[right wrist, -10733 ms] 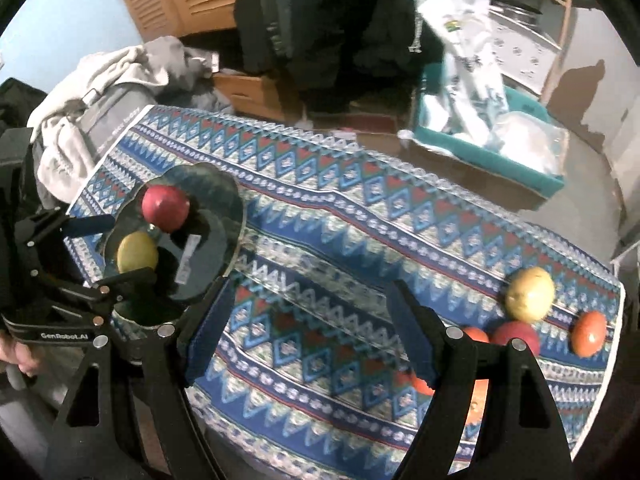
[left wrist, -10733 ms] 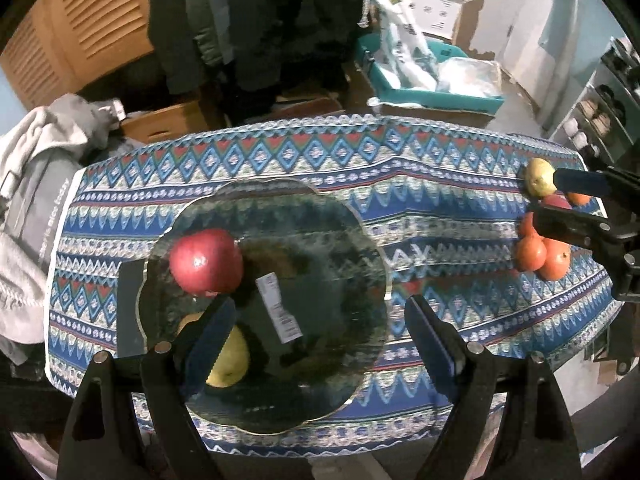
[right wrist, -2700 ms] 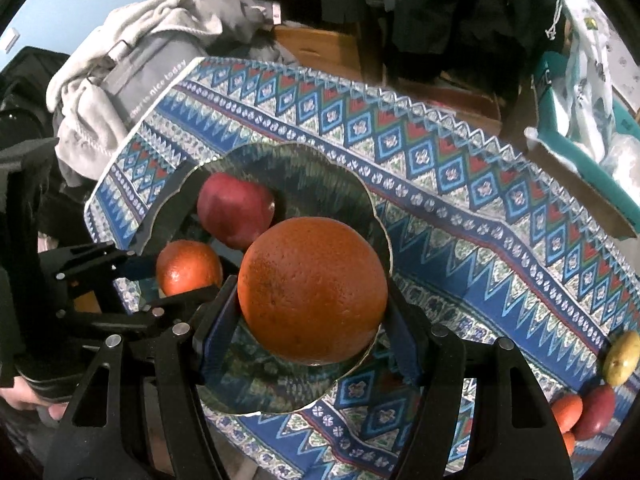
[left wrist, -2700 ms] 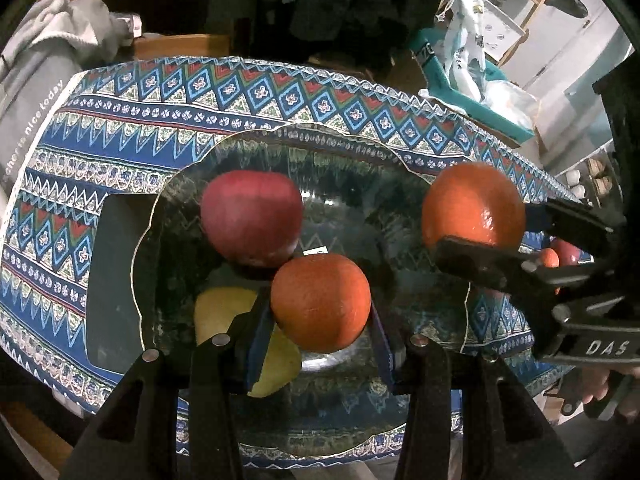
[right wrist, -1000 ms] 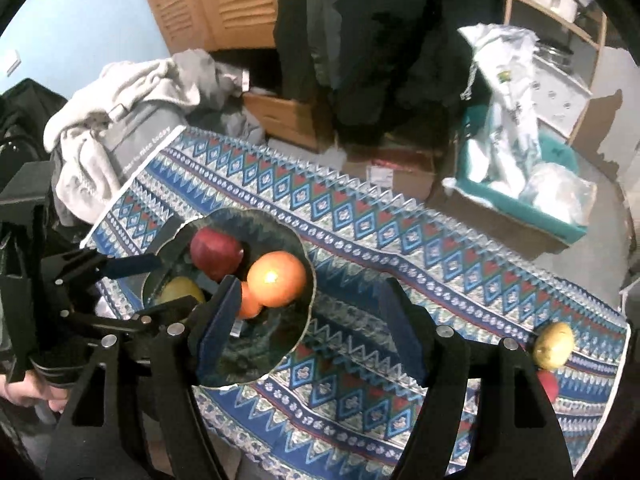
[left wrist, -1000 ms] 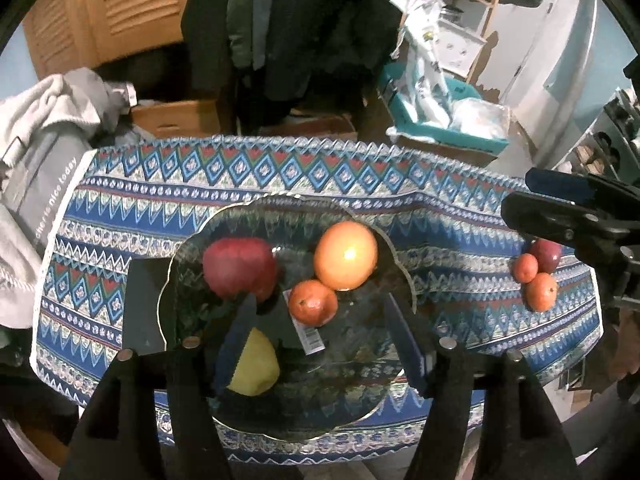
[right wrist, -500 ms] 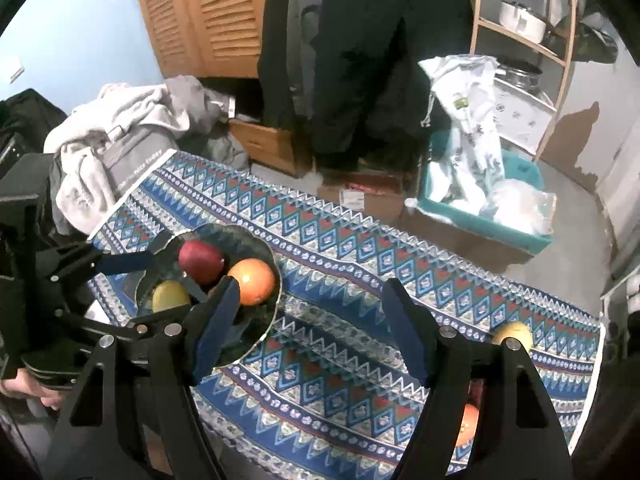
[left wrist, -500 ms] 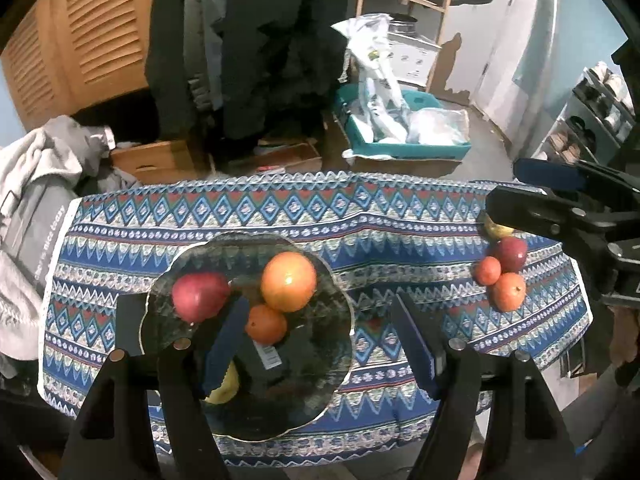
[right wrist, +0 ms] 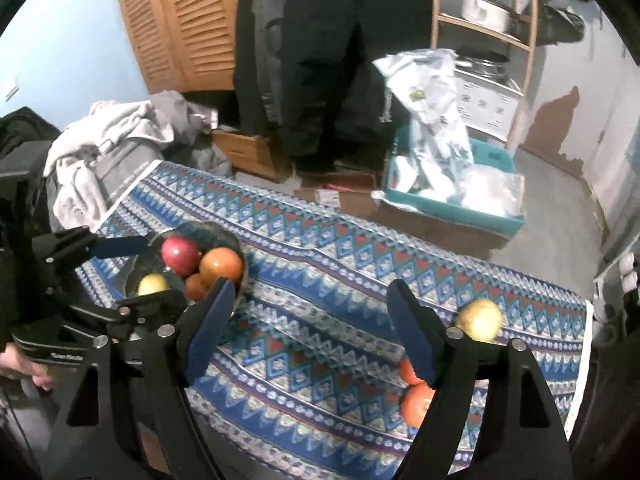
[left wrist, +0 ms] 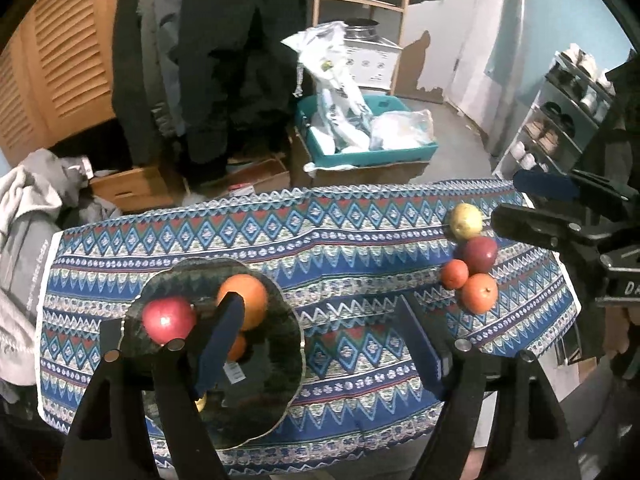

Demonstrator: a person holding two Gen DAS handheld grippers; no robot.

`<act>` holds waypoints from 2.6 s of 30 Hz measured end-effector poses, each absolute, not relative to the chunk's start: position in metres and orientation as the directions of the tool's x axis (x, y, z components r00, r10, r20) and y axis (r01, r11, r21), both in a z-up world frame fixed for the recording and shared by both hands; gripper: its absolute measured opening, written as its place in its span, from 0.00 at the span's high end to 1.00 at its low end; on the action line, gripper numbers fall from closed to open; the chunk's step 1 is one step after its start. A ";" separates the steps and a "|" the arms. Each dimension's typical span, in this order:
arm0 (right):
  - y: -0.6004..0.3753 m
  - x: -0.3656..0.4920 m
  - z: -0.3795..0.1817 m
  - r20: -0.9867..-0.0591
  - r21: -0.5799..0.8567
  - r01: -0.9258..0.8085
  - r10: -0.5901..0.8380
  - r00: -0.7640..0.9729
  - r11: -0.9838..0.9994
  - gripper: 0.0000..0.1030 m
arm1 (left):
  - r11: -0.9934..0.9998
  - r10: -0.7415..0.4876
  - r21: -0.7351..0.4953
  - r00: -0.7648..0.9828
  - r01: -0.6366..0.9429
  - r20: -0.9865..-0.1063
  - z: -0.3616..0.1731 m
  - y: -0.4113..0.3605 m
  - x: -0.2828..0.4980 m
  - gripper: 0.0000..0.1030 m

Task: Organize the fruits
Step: 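Move both tools back toward the remaining fruit on the tablecloth, then close the right tool on the stemmed orange while the left tool approaches a tangerine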

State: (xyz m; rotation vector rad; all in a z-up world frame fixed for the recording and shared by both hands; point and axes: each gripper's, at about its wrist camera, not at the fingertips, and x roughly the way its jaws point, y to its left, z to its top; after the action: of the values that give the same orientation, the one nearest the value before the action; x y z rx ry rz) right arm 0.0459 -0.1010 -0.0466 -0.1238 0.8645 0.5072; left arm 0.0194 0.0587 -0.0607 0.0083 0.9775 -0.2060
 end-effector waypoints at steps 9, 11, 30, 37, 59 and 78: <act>-0.154 0.052 -0.053 -0.768 0.113 -0.395 0.332 0.547 0.912 0.22 | 0.967 -0.199 -0.084 0.513 0.240 -0.835 -0.066 0.026 0.022 0.23; -0.164 0.053 -0.056 -0.772 0.117 -0.382 0.326 0.546 0.917 0.22 | 0.965 -0.198 -0.076 0.504 0.253 -0.841 -0.069 0.018 0.023 0.23; -0.210 0.060 -0.129 -0.862 0.139 -0.286 0.258 0.436 0.948 0.22 | 0.942 -0.172 -0.015 0.448 0.334 -0.877 -0.113 -0.035 0.036 0.23; -0.220 0.064 -0.180 -0.911 0.136 -0.254 0.222 0.348 0.958 0.22 | 0.935 -0.171 -0.019 0.403 0.355 -0.899 -0.136 -0.050 0.046 0.23; -0.220 0.075 -0.267 -0.948 0.175 -0.234 0.228 0.222 0.956 0.35 | 0.942 -0.181 -0.073 0.312 0.328 -0.933 -0.182 -0.066 0.068 0.23; -0.319 0.055 -0.218 -0.910 0.193 -0.069 0.205 0.362 0.979 0.36 | 0.894 -0.224 -0.082 0.281 0.440 -0.933 -0.199 -0.148 0.097 0.23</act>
State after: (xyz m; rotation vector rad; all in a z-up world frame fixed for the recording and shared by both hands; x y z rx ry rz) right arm 0.0546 -0.3186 -0.2182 0.1298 1.1887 0.1769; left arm 0.0972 -0.1479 -0.1989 0.2064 1.2085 -0.4491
